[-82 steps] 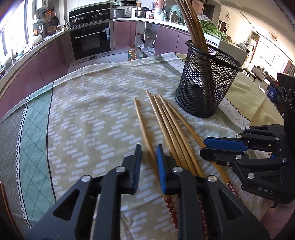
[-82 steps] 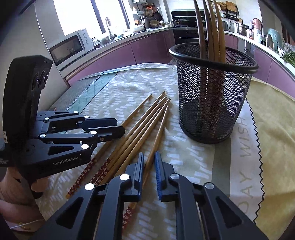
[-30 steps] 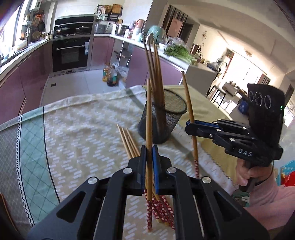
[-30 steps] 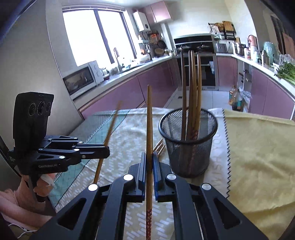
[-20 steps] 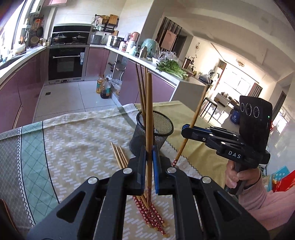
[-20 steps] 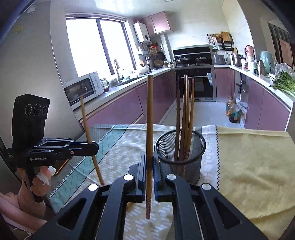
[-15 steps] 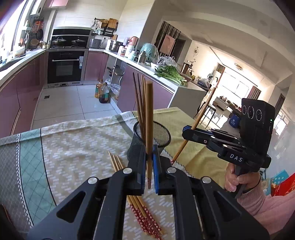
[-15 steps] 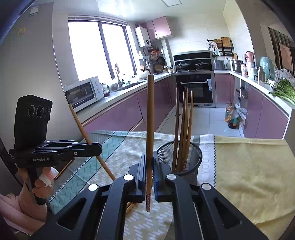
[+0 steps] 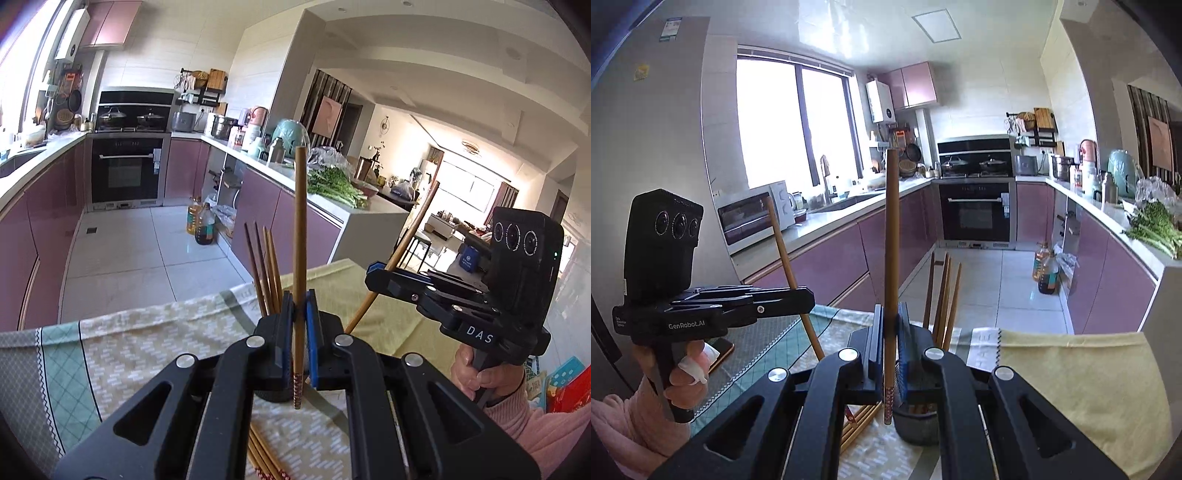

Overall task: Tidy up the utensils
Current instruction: 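Lift the chopstick with the left tool over the mesh cup while the right tool does likewise, then lower the chopstick into the cup with the left tool while the right tool inserts its own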

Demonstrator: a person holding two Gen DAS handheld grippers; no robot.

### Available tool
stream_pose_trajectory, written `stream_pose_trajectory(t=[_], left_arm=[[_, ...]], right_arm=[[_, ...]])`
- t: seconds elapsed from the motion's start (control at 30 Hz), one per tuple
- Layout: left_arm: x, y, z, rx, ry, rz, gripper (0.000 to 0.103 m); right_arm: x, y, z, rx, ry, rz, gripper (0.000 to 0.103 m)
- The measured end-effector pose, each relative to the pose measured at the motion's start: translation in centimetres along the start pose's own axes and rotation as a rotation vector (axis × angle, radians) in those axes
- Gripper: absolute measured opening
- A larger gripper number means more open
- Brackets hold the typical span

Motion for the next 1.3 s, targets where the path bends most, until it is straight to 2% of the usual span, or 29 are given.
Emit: stream_pose_trajectory(t=[0.23, 0.43, 0.63, 0.93, 1.17, 1.3], left_arm=[[2.4, -0.6, 0.7, 0.018, -0.032, 0.035, 0.007], [2.9, -2.1, 0.7, 0.042, -0.039, 0.043, 0.007], [1.2, -4.2, 0.4, 0.068, -0.058, -0.027, 0.007], [-2.6, -6.8, 0.1, 0.067, -0.097, -0.202, 0.007], [-4.0, -8.6, -1.4, 0.072, -0.057, -0.295, 0.008], [-4.1, -9.5, -2.3, 0.084, -0.035, -0.310, 0.008]], right_arm=[[1.6, -0.4, 1.0, -0.029, -0.001, 0.033, 0.006], [1.0, -2.1, 1.7, -0.058, 0.001, 0.011, 0.006], [-1.1, -4.2, 2.2, -0.069, -0.003, -0.061, 0.006], [-3.8, -6.6, 2.5, -0.065, -0.008, -0.190, 0.006], [-5.4, -8.4, 2.5, -0.072, -0.014, -0.267, 0.006], [-5.6, -9.1, 2.9, -0.075, -0.034, -0.277, 0.006]])
Point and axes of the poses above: each gripper's, at about its wrist camera, not at the fingertips, and y roughly against the way its jaws point, z to its right, x to its top, the point moved 8 cm from there along -y, roughly the way its jaws point, and after that the axes turned 7 degrees about -x, right-handed, at the moved point
